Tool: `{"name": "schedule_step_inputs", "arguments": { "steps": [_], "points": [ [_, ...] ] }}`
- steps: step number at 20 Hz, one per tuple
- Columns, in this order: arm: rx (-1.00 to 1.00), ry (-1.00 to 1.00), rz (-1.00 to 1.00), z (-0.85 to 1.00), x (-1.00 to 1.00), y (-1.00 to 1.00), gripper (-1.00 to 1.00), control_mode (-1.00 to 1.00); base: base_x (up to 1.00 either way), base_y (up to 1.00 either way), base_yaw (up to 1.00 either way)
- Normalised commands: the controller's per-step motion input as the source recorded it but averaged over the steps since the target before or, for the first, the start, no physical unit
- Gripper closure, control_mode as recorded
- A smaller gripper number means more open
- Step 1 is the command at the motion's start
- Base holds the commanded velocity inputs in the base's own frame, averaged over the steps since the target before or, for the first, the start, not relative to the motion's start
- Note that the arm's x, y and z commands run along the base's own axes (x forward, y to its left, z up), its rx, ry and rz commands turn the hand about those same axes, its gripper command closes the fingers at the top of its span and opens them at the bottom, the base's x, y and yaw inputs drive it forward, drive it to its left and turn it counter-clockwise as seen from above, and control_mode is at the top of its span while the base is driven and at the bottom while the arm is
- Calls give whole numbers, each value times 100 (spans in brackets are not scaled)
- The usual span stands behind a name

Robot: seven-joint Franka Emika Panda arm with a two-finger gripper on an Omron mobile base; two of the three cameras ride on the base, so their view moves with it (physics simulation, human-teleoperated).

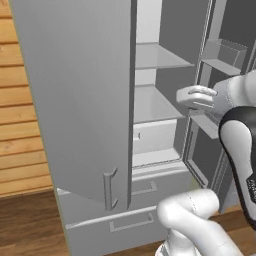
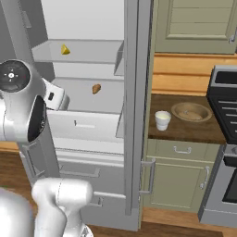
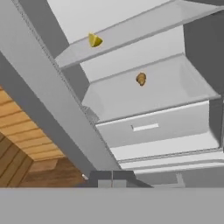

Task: Grab a lemon wedge from the fridge and one ice cube from the ice bowl, and put them in the glass of lemonade.

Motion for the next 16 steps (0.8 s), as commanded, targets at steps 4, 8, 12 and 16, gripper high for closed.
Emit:
{"name": "schedule_step_inputs", "arguments": {
  "steps": [4, 8, 12, 16],
  "points": [
    [3, 48, -3, 4, 92, 19, -100, -100, 0, 0, 0],
    [0, 56, 0, -1, 100, 6, -100, -100, 0, 0, 0],
    [23, 9, 0, -33, 92, 0, -100, -100, 0, 0, 0],
    [29, 4, 0, -37, 100, 4, -100, -100, 0, 0, 0]
  ]
}}
